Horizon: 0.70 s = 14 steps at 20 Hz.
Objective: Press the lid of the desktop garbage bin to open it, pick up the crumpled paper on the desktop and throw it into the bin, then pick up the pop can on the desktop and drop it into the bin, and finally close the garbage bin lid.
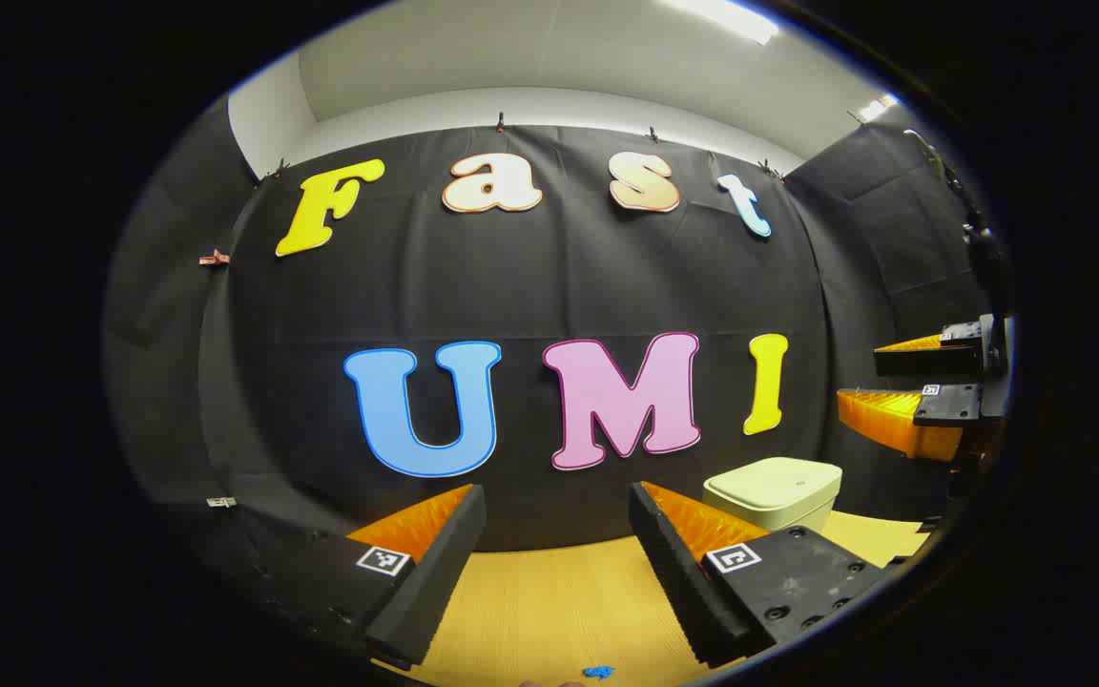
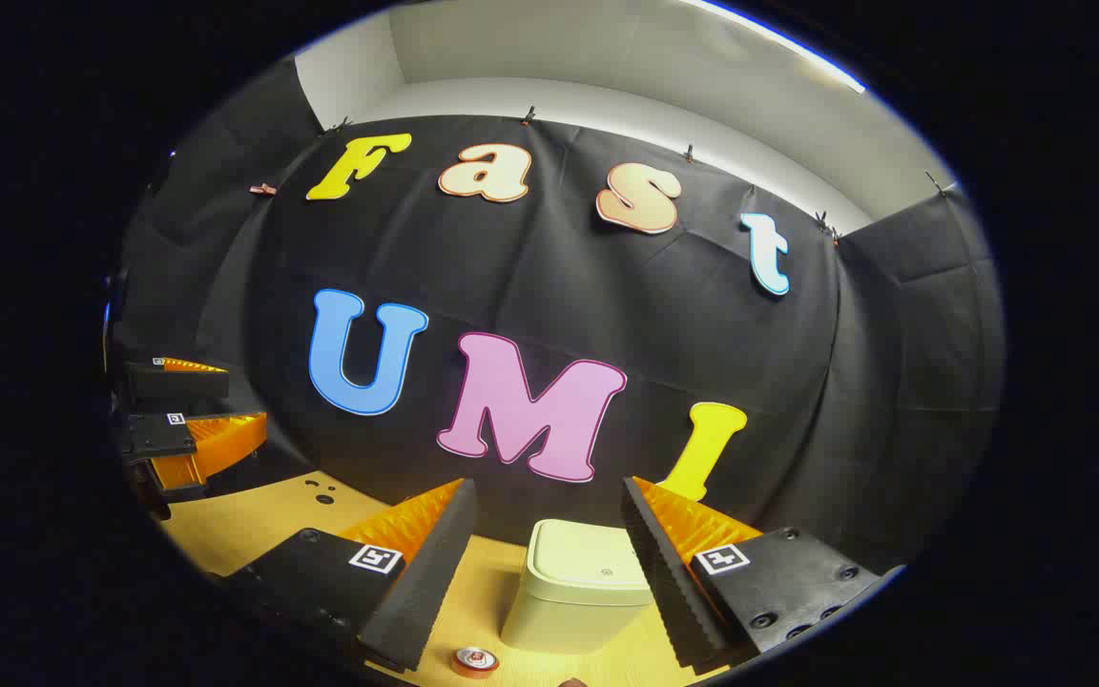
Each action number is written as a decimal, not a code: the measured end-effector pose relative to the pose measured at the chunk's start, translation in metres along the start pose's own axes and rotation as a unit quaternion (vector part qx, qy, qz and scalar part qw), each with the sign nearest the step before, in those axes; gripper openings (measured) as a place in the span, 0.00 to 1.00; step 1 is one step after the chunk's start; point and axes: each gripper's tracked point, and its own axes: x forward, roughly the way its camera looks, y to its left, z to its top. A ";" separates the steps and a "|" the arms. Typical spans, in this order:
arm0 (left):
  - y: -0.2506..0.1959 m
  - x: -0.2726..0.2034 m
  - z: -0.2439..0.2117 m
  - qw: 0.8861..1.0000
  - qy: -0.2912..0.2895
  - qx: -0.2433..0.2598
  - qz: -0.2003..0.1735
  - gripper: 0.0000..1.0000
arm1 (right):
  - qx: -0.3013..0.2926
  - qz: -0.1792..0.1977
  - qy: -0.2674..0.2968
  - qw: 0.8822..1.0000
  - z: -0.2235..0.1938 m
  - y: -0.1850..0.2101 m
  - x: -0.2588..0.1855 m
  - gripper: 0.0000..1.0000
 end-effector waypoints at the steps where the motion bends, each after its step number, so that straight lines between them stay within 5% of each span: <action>1: 0.000 0.000 0.000 1.000 0.000 0.001 -0.001 0.97 | 0.000 0.000 -0.001 1.000 0.001 0.000 0.001 0.95; 14: 0.002 0.014 -0.005 1.000 0.005 -0.007 0.006 0.97 | -0.005 -0.002 0.003 1.000 -0.004 -0.009 0.010 0.96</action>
